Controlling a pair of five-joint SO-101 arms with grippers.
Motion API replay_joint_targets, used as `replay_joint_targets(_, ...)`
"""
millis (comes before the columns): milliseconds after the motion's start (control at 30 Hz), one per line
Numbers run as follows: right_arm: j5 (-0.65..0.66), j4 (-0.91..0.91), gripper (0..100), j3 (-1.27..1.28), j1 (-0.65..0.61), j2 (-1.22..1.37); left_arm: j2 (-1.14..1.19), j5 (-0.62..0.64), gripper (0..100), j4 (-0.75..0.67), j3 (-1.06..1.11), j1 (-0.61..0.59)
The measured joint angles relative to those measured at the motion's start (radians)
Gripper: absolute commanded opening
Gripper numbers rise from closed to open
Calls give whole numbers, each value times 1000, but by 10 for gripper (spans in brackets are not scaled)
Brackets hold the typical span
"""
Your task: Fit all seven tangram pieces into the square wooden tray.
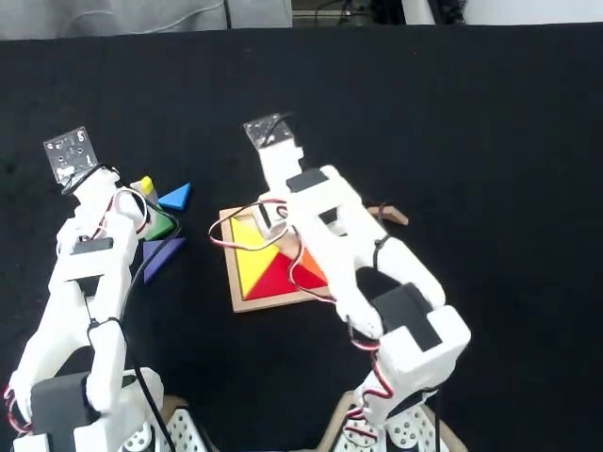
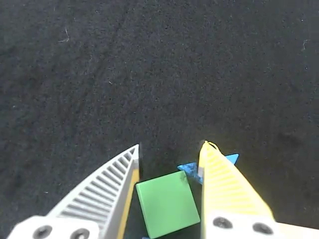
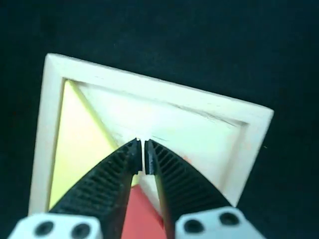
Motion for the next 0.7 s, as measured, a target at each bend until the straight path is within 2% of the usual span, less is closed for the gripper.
replay_joint_targets(533, 6, -5, 11, -2, -54, 60, 0, 0, 195, 0, 0, 0)
replay_joint_targets(700, 9, 60, 11, -34, -89, 61, 0, 0, 195, 0, 0, 0)
